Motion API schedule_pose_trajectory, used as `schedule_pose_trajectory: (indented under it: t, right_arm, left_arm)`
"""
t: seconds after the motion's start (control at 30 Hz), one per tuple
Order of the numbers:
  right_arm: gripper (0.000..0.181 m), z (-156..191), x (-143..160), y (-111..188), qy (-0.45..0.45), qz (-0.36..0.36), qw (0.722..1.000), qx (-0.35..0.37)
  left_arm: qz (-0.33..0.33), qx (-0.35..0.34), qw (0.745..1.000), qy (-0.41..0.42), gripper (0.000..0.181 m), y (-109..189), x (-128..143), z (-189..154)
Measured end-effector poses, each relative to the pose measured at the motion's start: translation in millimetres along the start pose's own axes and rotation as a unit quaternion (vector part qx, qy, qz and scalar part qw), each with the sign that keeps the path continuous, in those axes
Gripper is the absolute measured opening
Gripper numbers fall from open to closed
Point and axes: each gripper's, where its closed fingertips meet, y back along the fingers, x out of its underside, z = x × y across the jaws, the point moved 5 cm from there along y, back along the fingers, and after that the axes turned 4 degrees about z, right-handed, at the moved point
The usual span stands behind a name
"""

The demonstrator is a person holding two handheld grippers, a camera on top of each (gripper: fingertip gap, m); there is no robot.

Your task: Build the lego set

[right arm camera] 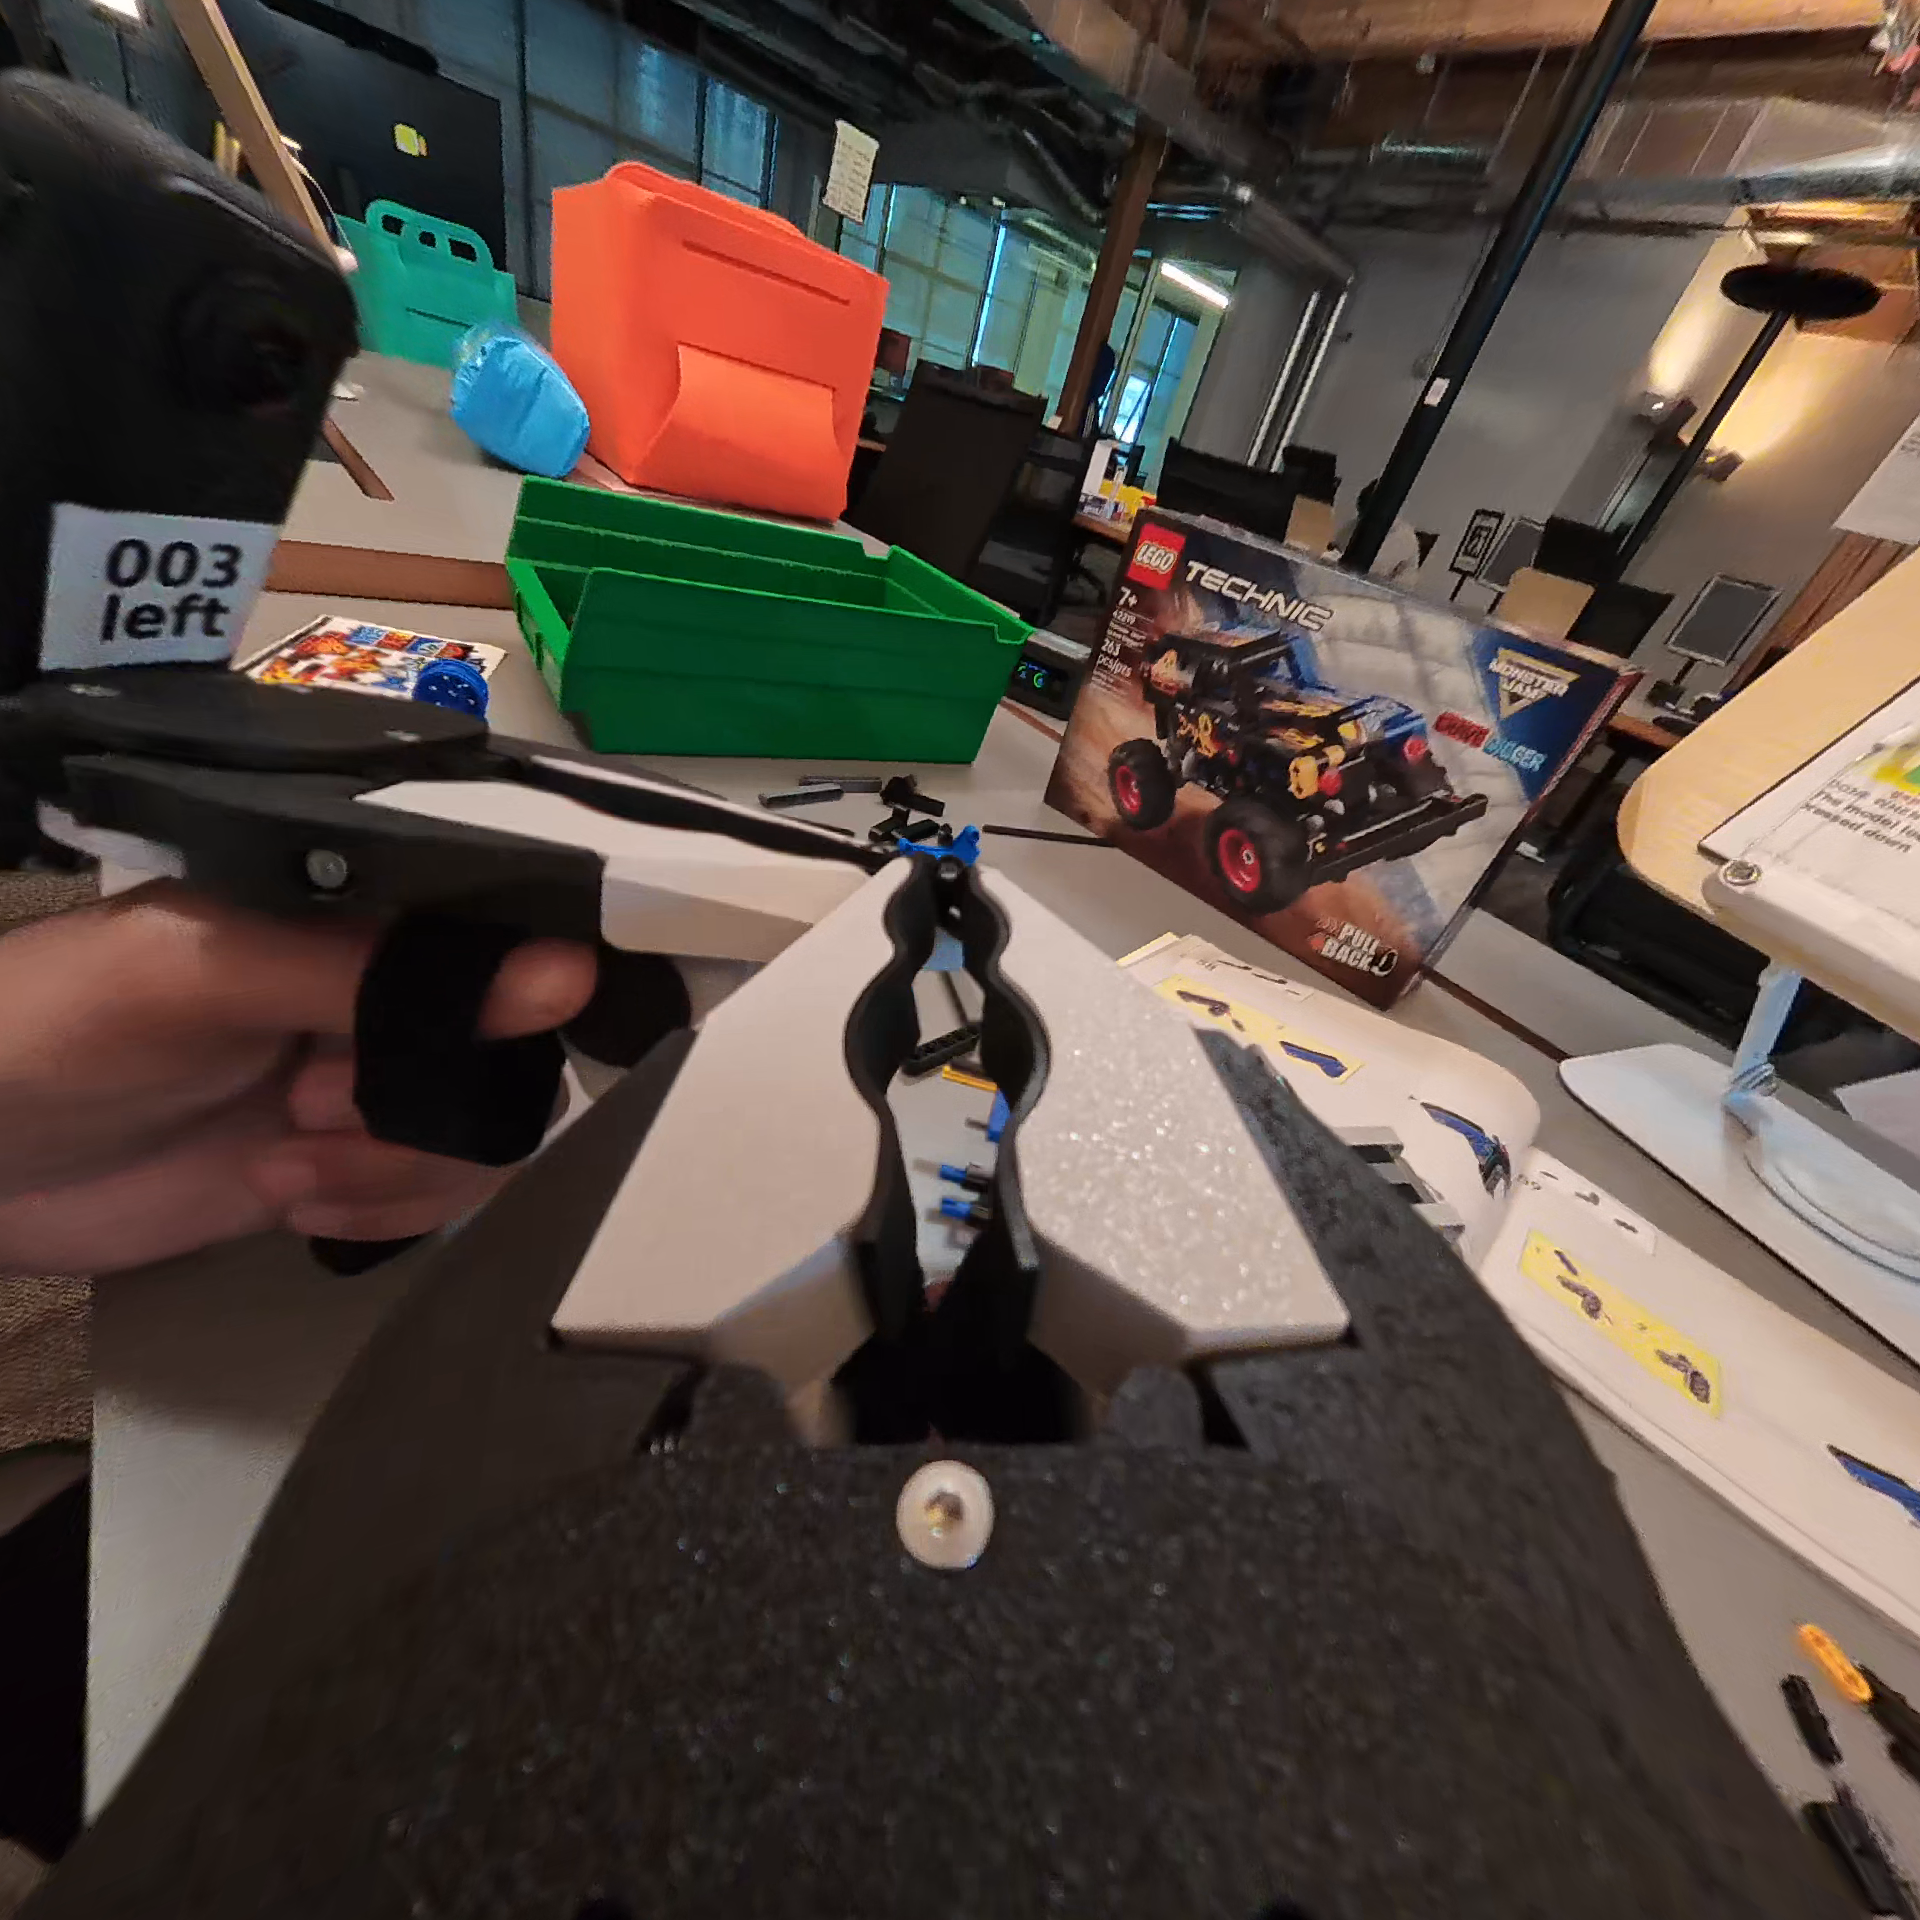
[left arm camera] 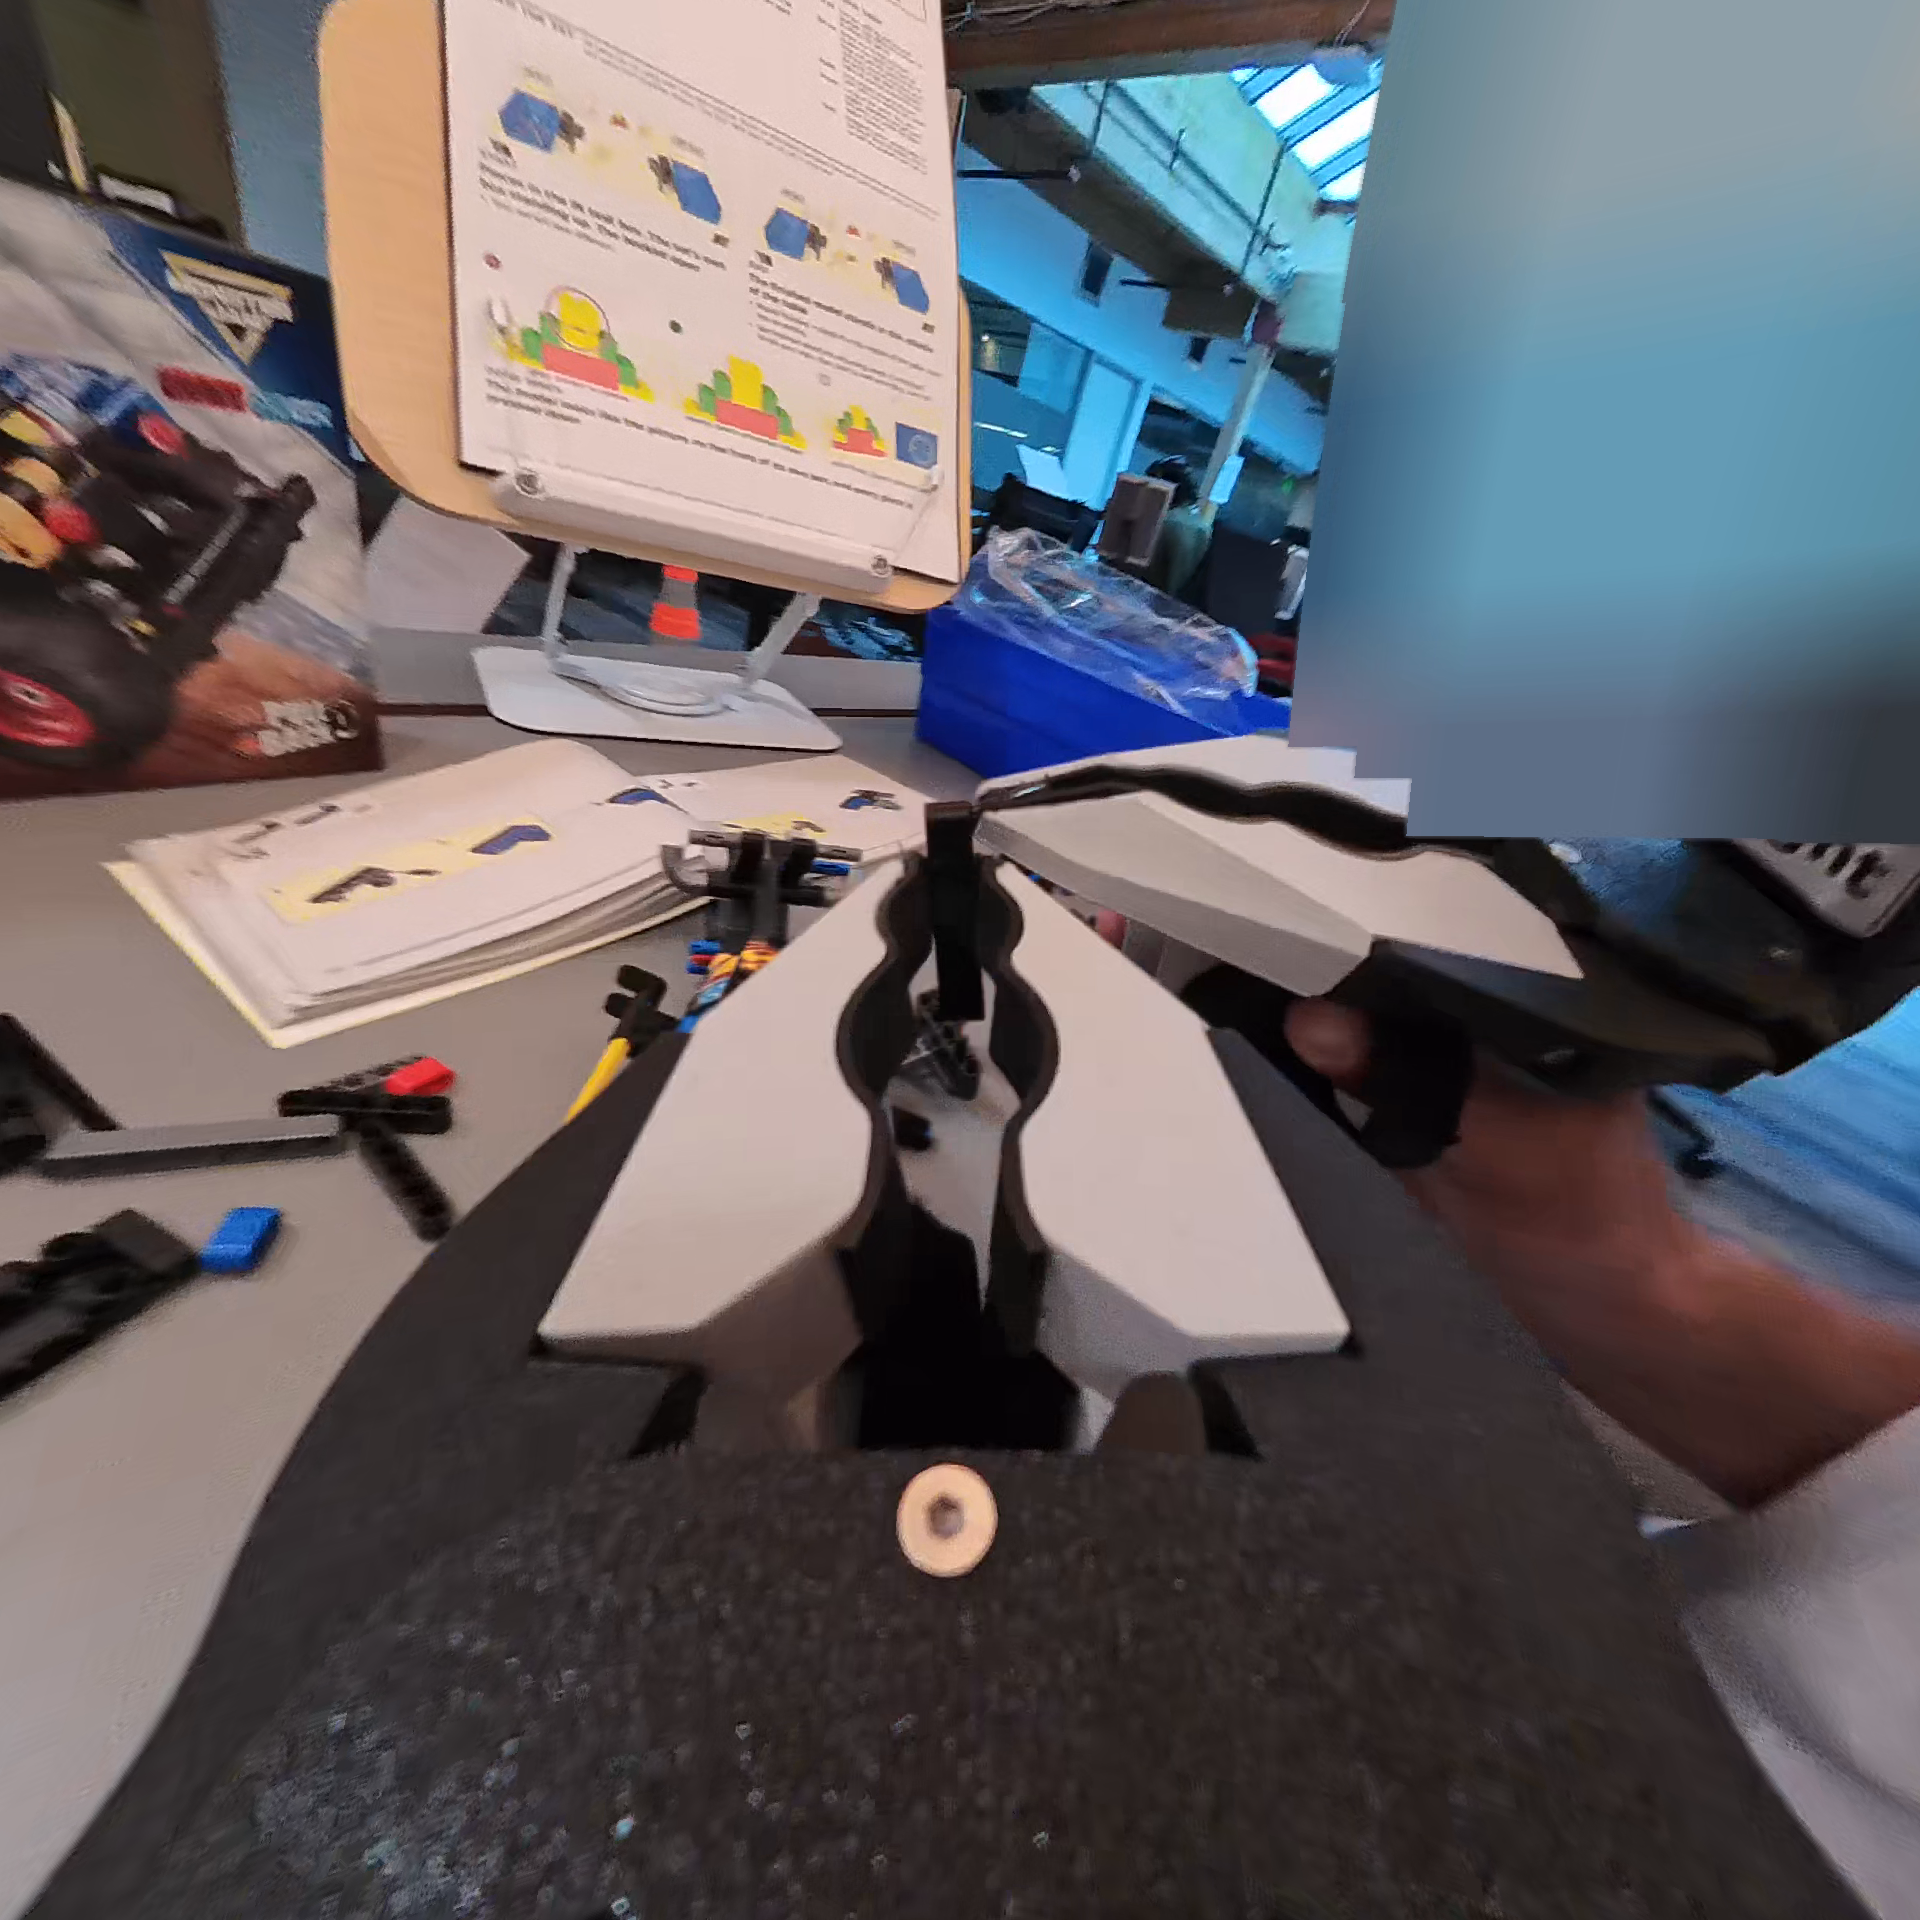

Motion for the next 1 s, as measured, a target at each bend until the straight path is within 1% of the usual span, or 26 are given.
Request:
schedule_pose_trajectory:
  t: [0.1,0.23,0.27,0.4,0.53,0.57,0.67,0.73,0.87,0.93,1.0]
  right_arm:
    - [0.003,-2,0,0,0.011,-0.001,1.0,-0.005]
    - [0.003,-1,0,3,0.061,-0.011,0.998,0.001]
    - [0.003,-1,1,2,0.066,-0.008,0.998,0.001]
    - [0.003,-2,8,-1,0.028,-0.002,0.999,-0.015]
    - [0.003,-2,12,-1,0.018,-0.009,1.0,-0.012]
    - [0.003,-2,11,-1,0.015,-0.011,1.0,-0.014]
    - [0.004,0,10,1,-0.005,-0.023,1.0,-0.017]
    - [0.003,1,9,2,-0.013,-0.034,0.999,-0.018]
    - [0.003,-1,10,2,-0.007,-0.032,0.999,-0.02]
    - [0.003,-2,11,4,0.04,-0.02,0.999,-0.023]
    - [0.003,-4,16,3,0.085,0.01,0.995,-0.043]
  left_arm:
    - [0.003,0.028,0.999,0.039,0.006,-1,0,1]
    - [-0.001,0.051,0.997,0.055,0.006,0,0,0]
    - [0.001,0.048,0.997,0.054,0.006,-1,1,1]
    - [0.003,0.01,1.0,0.012,0.006,-2,7,2]
    - [0.007,0.009,1.0,0.015,0.006,-3,9,3]
    - [0.004,0.004,1.0,0.004,0.006,-2,8,2]
    - [-0.007,-0.035,0.997,-0.065,0.006,-1,6,-2]
    - [-0.011,-0.044,0.996,-0.079,0.006,0,6,-3]
    - [0.008,-0.023,0.997,-0.077,0.006,-1,6,-3]
    - [0.04,0.017,0.998,-0.056,0.006,-2,6,0]
    - [0.087,0.052,0.994,-0.044,0.006,-2,9,4]
